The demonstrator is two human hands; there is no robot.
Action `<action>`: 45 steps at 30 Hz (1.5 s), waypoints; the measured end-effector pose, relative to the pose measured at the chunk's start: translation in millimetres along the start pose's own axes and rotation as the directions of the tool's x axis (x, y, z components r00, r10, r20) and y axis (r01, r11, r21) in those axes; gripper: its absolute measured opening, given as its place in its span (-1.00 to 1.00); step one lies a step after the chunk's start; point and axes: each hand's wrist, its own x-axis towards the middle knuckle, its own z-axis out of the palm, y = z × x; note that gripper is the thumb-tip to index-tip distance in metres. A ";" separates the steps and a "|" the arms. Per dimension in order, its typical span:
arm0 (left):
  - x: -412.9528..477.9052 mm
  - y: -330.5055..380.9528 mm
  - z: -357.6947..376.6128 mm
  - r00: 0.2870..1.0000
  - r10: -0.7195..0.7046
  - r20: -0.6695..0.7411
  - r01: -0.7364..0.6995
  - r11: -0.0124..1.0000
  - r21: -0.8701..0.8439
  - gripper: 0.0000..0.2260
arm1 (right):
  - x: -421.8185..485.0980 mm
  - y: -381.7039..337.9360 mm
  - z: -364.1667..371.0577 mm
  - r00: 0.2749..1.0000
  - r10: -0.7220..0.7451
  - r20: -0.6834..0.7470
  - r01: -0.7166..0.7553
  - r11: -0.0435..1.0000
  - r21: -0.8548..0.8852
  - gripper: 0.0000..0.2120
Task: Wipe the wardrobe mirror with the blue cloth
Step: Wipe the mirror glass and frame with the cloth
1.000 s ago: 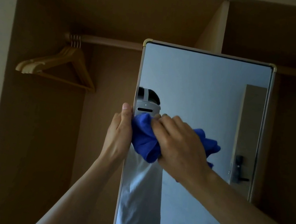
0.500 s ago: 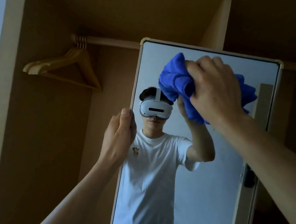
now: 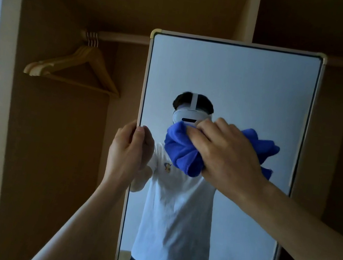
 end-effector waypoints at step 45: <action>-31.2 -7.5 15.3 0.989 0.101 -0.105 -0.086 0.987 0.136 -0.80 | -25.6 108.7 -40.9 0.978 0.201 -0.062 -0.202 0.979 -0.006 -0.67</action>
